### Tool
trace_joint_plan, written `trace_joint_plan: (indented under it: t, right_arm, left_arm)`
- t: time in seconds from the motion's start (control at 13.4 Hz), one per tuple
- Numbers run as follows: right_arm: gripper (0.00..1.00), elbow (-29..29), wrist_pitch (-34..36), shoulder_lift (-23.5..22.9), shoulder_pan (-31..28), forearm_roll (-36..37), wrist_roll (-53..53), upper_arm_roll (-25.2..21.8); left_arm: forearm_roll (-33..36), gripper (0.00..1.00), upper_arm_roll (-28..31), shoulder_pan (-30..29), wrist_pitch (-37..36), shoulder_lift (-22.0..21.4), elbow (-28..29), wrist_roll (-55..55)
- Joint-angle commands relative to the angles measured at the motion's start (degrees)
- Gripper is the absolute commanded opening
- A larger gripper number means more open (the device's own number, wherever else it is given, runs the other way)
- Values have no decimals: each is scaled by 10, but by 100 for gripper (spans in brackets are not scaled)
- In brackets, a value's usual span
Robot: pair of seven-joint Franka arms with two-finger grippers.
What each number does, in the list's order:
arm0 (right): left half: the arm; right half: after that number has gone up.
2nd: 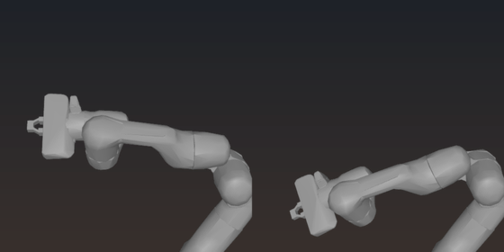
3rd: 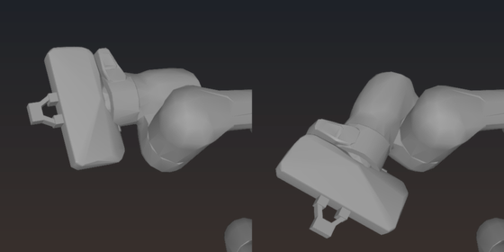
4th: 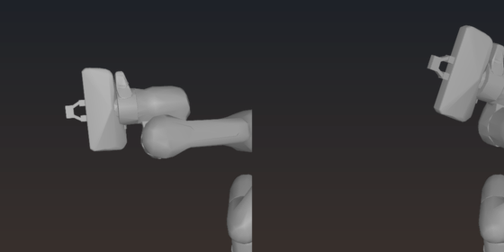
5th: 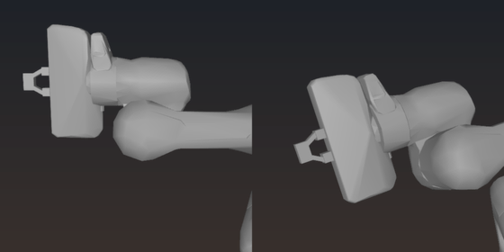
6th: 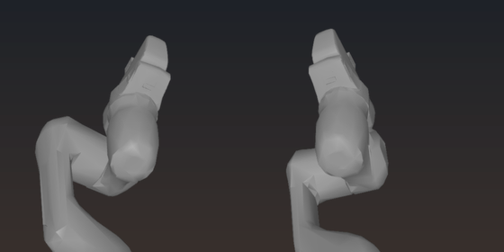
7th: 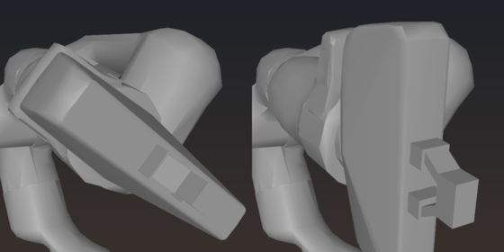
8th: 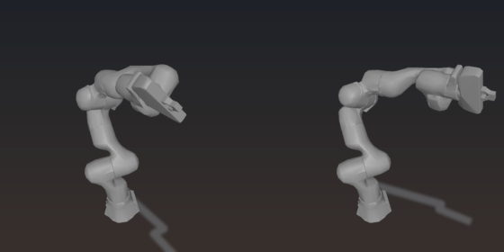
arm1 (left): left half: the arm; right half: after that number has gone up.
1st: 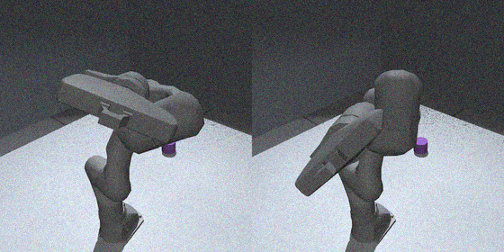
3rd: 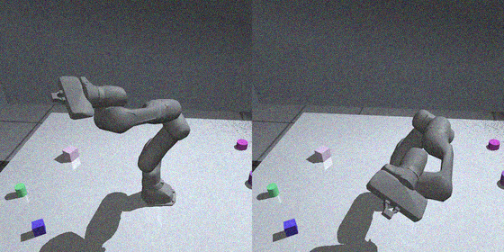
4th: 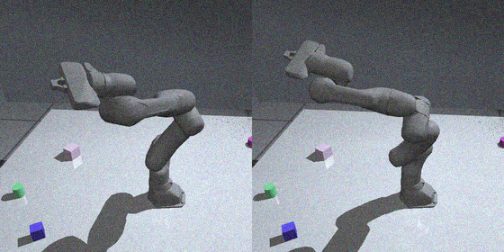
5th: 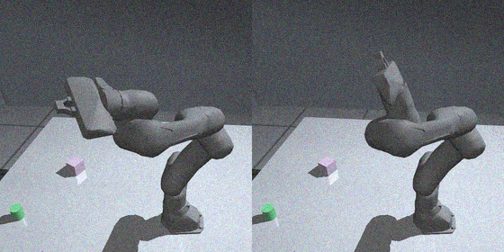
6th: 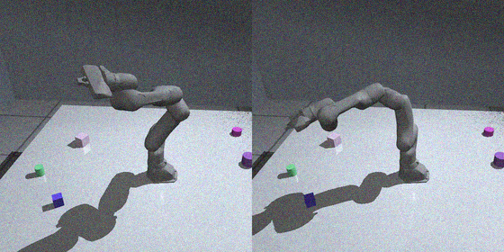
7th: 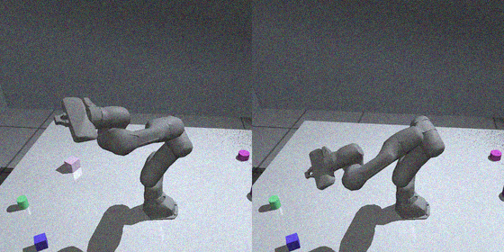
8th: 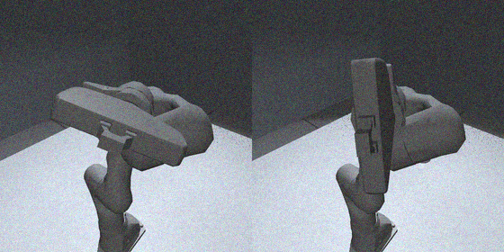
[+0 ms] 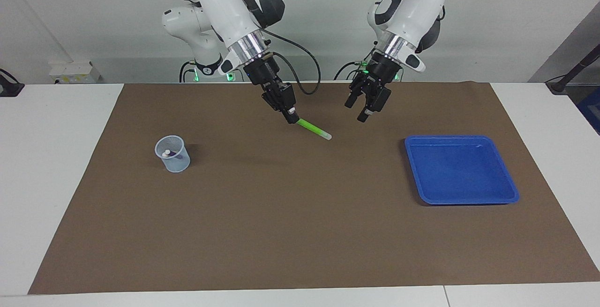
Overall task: Right arm passes pens to left for tray arrangement
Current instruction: 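Lift the green pen with the right gripper toward the left gripper, then close the left gripper on the green pen and open the right gripper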
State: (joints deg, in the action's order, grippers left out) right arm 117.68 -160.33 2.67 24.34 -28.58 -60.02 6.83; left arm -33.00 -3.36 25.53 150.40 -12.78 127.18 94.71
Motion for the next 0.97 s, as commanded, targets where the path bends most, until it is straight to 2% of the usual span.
trace_joint_plan:
  t: [0.0, 0.22, 0.45, 0.6, 0.75, 0.9]
  right_arm:
    - [0, 22, -33, 15, 19, -53, -10, -2]
    - [0, 26, -79, 12, 33, -119, 0, -2]
    - [0, 26, -75, 12, 33, -121, 7, -2]
    - [0, 26, -70, 12, 33, -121, 17, -2]
    - [0, 26, -70, 13, 33, -121, 18, -2]
    - [0, 26, -70, 12, 33, -122, 18, -2]
  left_arm:
    - [-10, 100, 7, 40, 34, 24, 5, 0]
    - [-11, 100, 7, 62, 46, 33, 5, 0]
    - [-10, 100, 7, 62, 61, 46, -8, 10]
    - [-3, 100, 9, 61, 19, 51, -31, -1]
    - [-3, 100, 9, 59, -40, 32, -36, -37]
    - [-4, 100, 9, 56, -46, 29, -39, -34]
